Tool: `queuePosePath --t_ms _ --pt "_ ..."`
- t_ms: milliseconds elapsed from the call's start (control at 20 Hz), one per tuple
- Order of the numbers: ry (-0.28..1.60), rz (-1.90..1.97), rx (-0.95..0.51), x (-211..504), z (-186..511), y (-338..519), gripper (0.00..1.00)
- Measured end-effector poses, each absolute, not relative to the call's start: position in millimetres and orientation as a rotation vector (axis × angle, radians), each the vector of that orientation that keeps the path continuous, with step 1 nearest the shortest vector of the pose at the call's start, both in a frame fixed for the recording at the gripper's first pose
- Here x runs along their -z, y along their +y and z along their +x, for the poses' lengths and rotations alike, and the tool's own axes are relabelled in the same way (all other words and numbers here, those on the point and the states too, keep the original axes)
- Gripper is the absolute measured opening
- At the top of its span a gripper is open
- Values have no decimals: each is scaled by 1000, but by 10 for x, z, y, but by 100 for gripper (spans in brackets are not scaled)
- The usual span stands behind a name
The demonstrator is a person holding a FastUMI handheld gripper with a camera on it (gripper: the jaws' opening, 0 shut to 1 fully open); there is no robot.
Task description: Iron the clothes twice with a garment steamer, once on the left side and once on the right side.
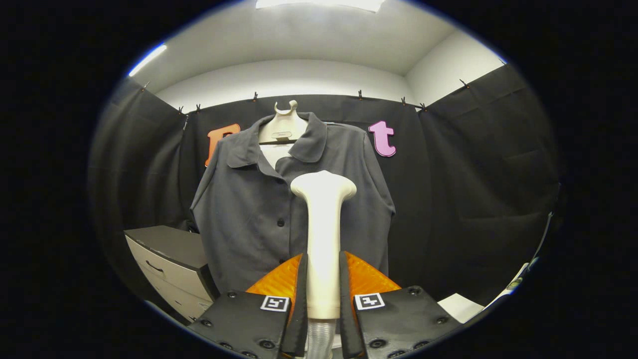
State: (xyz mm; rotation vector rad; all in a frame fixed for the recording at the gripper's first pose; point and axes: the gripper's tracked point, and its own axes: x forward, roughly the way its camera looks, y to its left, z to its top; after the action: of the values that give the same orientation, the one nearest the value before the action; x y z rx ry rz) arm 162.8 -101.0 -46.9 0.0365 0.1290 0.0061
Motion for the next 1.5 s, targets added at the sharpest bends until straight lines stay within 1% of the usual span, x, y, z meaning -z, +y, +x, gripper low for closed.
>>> queuePosePath --t_ms 700,1500 --pt "140 10 5 632 1682 -1025 34" --pt "265 -11 28 1229 1395 -941 34"
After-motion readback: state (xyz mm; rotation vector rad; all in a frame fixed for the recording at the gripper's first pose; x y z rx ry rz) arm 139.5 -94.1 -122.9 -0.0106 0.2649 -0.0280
